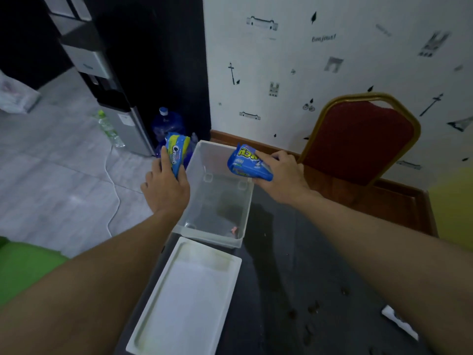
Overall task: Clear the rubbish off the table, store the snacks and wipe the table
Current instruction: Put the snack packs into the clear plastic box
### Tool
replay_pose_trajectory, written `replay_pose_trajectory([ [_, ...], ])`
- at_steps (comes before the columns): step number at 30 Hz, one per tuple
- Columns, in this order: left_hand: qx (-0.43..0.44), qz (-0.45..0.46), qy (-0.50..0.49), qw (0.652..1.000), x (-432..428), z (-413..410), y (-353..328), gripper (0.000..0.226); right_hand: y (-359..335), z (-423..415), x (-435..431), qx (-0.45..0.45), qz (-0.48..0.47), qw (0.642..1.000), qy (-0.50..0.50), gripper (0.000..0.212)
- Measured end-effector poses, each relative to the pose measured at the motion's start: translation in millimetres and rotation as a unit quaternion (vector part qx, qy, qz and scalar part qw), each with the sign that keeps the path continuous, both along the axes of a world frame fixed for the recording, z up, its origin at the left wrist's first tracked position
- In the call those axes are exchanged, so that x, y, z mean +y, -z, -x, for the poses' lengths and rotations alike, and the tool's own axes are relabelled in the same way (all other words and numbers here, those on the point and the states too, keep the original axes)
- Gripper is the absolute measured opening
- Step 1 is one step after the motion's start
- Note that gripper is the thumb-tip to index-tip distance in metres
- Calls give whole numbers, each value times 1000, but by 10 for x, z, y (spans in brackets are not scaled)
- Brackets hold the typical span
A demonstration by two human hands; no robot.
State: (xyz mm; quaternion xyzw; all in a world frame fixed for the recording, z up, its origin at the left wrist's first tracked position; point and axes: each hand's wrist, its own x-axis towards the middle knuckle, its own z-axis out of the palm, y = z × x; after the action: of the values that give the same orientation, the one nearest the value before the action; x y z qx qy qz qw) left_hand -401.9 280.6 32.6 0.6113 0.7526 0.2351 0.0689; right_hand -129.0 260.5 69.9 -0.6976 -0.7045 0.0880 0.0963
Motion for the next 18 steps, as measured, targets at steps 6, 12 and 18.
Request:
replay_pose_trajectory([
  [6,-73,29,-40,996,53,7,205,59,68,299,447,-97,25,994,-51,69],
  [12,-96,66,-46,992,117,-8,260,56,277,626,764,-207,57,968,-132,60],
  [18,-97,100,-51,989,139,22,317,51,626,890,906,-171,191,960,-111,55],
])
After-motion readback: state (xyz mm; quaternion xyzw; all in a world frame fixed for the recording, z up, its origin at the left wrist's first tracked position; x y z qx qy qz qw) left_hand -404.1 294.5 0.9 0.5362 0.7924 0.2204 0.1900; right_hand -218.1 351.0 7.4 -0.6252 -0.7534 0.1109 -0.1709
